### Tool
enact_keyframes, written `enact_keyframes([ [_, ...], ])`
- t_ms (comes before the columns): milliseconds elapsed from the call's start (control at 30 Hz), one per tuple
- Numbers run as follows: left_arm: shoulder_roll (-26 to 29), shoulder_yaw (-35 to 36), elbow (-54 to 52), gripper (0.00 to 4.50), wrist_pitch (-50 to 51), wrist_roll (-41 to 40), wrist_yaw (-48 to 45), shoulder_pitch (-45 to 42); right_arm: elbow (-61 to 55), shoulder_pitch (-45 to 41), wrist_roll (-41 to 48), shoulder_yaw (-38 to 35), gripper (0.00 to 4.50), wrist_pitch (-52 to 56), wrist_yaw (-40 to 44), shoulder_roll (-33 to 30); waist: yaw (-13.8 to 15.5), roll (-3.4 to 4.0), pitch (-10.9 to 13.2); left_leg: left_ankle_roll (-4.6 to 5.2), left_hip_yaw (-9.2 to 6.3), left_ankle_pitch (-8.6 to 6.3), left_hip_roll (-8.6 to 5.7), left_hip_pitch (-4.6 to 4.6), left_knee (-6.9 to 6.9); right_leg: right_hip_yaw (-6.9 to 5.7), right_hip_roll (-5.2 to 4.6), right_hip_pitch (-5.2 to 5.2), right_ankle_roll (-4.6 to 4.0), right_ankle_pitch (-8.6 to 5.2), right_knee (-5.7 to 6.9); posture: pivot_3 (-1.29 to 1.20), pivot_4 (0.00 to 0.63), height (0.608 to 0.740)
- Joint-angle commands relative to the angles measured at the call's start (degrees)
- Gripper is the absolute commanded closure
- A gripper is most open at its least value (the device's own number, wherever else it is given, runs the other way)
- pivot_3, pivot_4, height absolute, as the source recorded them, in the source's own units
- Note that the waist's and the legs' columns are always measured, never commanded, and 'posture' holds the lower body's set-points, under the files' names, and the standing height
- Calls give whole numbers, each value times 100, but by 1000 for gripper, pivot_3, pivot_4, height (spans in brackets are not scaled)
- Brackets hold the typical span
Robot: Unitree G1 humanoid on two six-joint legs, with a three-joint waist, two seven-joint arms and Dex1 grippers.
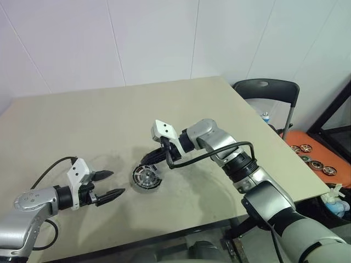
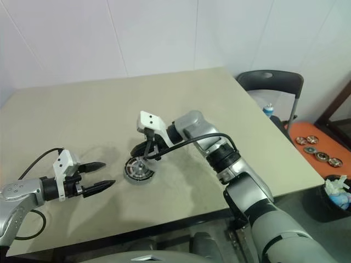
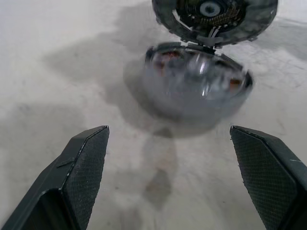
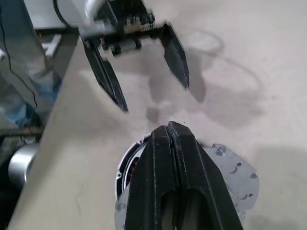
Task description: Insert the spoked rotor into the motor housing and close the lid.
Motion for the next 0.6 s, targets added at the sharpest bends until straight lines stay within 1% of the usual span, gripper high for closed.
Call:
enact_keyframes([
  [33,7,174,-178,202,-50,-67,55,-69,475,-7,-341,194,4487,-274,-46,94,7,-1,-1,-2,-1,1,0,1,1,0,0,1,0,0,1,0,0,740],
  [167,28,165,-173,202,-32,-84,71,-113,922,40,-565,293,4487,-540,-195,270,18,-8,-5,-4,-2,2,-4,2,11,-1,-1,9,0,0,1,0,0,740],
  [267,45,164,-162,202,-26,-82,69,-129,1183,-13,-661,222,4487,-619,-392,486,-12,-6,-4,-3,0,2,-6,0,10,-1,-1,5,-1,0,1,0,0,740],
  [367,61,168,-174,202,-7,-89,65,-140,1151,-28,-639,145,4487,-548,-367,630,-47,-7,-4,-6,0,3,5,1,-2,-1,6,-7,-1,1,9,0,0,740],
  [600,70,200,-182,202,4,-93,83,-159,1222,10,-839,170,4487,-704,-364,683,-23,-5,-3,-8,-2,4,1,-3,-7,-2,3,-9,-1,1,3,0,0,740],
])
